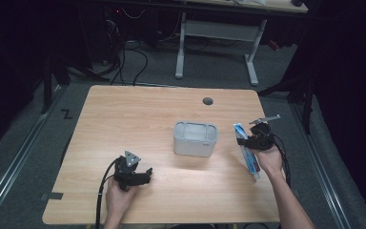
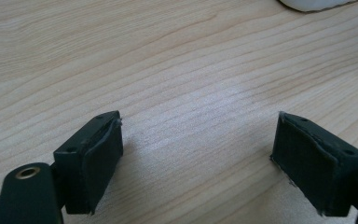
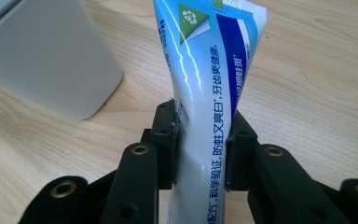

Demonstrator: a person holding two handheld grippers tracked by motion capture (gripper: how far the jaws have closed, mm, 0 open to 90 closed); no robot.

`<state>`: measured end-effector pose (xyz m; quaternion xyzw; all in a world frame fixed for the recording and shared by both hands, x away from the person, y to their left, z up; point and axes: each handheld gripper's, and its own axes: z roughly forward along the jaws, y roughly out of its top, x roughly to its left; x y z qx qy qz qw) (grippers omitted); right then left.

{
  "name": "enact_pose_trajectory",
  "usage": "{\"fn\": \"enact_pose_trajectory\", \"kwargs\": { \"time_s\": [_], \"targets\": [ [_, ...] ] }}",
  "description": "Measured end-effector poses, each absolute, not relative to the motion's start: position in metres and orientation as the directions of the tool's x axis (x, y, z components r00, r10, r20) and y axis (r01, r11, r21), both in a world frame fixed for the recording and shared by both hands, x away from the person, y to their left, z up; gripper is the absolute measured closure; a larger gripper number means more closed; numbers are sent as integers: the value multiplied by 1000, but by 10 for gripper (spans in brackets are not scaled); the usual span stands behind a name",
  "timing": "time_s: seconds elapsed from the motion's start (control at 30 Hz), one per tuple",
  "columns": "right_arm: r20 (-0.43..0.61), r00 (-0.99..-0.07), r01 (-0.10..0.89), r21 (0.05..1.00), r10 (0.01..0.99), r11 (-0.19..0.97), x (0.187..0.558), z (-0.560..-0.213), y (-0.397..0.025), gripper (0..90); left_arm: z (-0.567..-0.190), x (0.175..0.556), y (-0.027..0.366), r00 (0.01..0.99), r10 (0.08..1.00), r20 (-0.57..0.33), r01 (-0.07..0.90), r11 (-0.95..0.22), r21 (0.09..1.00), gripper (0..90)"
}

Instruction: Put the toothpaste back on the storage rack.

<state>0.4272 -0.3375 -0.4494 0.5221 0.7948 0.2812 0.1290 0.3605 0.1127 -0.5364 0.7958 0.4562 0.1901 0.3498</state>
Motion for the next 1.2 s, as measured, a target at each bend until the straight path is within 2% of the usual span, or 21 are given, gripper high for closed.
{"fn": "enact_pose_trajectory", "kwargs": {
  "time_s": [0.6, 0.87, 1.1, 1.2],
  "targets": [
    [104, -507, 669, 673, 855, 315, 403, -428, -327, 719, -536, 360, 113, 512, 859, -17, 593, -340, 730, 166],
    [145, -522, 641, 717, 840, 274, 396, -420, -327, 718, -536, 360, 113, 513, 858, -16, 593, -340, 730, 166],
    [86, -524, 579, 766, 848, 280, 389, -409, -321, 718, -536, 360, 113, 513, 858, -16, 592, -340, 730, 166],
    [97, -535, 568, 777, 840, 271, 389, -403, -318, 718, -536, 360, 113, 513, 858, -16, 592, -340, 730, 166]
  ]
}}
